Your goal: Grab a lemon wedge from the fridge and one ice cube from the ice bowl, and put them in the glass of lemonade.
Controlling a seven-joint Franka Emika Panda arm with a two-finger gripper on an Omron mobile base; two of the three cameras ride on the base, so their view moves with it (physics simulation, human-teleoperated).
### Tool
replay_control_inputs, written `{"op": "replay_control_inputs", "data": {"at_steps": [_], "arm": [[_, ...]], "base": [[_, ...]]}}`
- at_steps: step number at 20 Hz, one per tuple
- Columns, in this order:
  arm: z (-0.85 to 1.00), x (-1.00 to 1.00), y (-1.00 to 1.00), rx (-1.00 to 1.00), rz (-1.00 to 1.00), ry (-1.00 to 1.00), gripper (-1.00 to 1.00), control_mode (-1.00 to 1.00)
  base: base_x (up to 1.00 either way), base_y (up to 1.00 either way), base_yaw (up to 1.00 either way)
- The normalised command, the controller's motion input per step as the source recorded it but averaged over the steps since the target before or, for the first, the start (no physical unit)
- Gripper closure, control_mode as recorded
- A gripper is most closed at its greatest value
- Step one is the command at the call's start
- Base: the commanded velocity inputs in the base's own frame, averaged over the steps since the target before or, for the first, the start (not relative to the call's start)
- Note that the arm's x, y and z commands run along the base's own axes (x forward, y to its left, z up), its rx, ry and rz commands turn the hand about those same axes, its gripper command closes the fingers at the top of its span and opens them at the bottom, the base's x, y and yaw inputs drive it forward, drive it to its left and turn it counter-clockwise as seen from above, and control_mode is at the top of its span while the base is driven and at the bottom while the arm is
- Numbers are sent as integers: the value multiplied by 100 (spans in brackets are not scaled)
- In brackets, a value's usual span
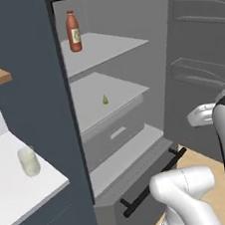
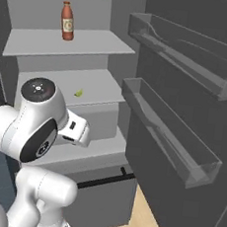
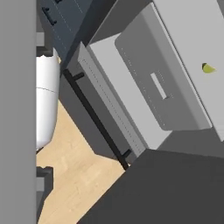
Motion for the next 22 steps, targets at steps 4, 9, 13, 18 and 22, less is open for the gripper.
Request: {"op": "replay_control_inputs", "data": {"at_steps": [4,9,13,18,22], "arm": [[0,0,0,0,0,0,-100,100],[0,0,0,0,0,0,-100,100],[0,0,0,0,0,0,-100,100],[0,0,0,0,0,0,-100,100],[0,0,0,0,0,0,-100,100]], "base": [[0,-3,17],[11,-19,20],[23,-46,23],[27,-21,21],[17,0,17]]}}
